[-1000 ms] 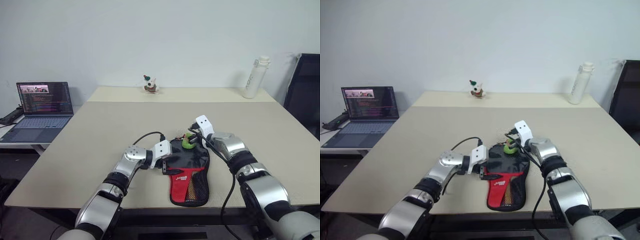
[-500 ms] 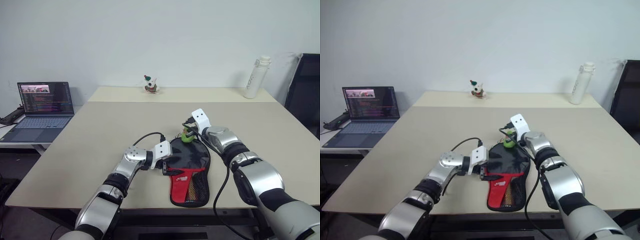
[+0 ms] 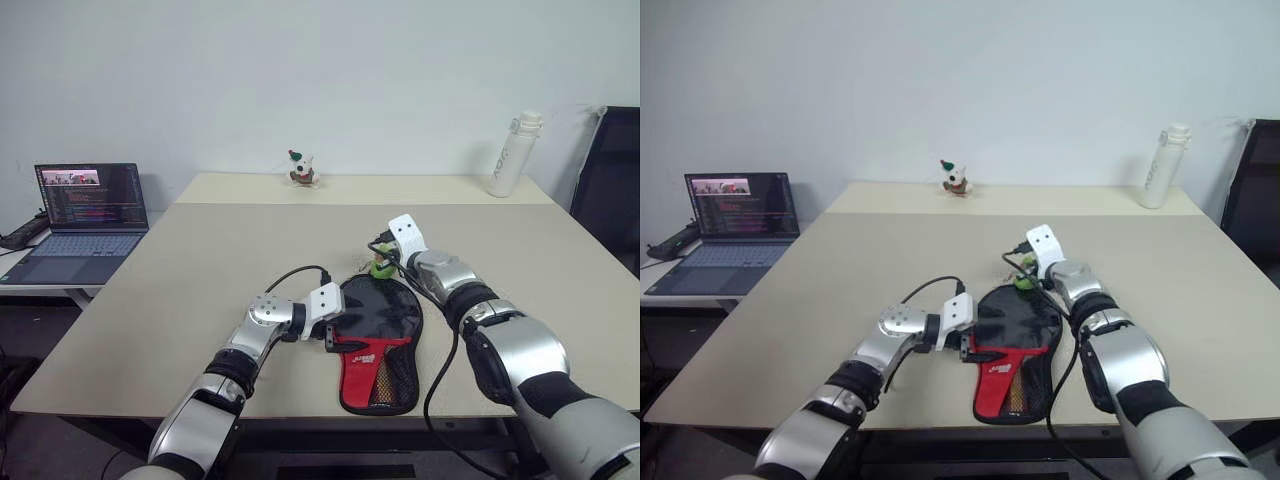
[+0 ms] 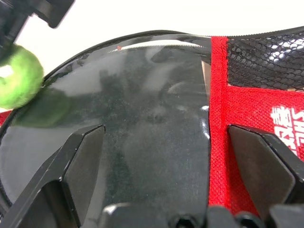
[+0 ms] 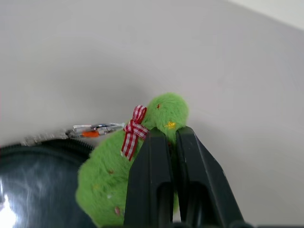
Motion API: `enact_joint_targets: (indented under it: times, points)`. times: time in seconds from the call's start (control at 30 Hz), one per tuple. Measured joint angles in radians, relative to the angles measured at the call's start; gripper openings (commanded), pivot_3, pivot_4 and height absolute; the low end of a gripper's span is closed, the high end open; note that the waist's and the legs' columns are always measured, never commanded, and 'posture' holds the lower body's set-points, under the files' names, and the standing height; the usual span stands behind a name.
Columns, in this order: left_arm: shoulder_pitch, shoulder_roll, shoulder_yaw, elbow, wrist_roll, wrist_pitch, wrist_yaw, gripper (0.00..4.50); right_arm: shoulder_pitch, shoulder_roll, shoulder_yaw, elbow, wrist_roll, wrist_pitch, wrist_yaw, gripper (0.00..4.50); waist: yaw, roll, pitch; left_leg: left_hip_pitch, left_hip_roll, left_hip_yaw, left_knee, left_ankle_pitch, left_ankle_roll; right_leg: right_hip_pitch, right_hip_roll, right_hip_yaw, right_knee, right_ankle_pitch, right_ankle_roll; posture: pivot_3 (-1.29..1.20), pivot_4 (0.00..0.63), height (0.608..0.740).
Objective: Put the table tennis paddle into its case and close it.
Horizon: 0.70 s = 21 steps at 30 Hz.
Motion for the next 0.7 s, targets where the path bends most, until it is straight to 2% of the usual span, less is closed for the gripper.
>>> enact_joint_targets:
  times: [0.7]
  points:
    - [0.009, -0.002, 0.0, -0.013, -0.001, 0.01, 0.007, 4.5, -0.024, -0.063, -0.004, 0.013, -0.021, -0.01, -0.002, 0.01, 0.0, 0.001, 0.0, 0.0, 0.0, 0.0, 0.0, 0.0, 0.0, 0.0, 0.0, 0.0, 0.0, 0.0, 0.0, 0.0, 0.15, 0.74]
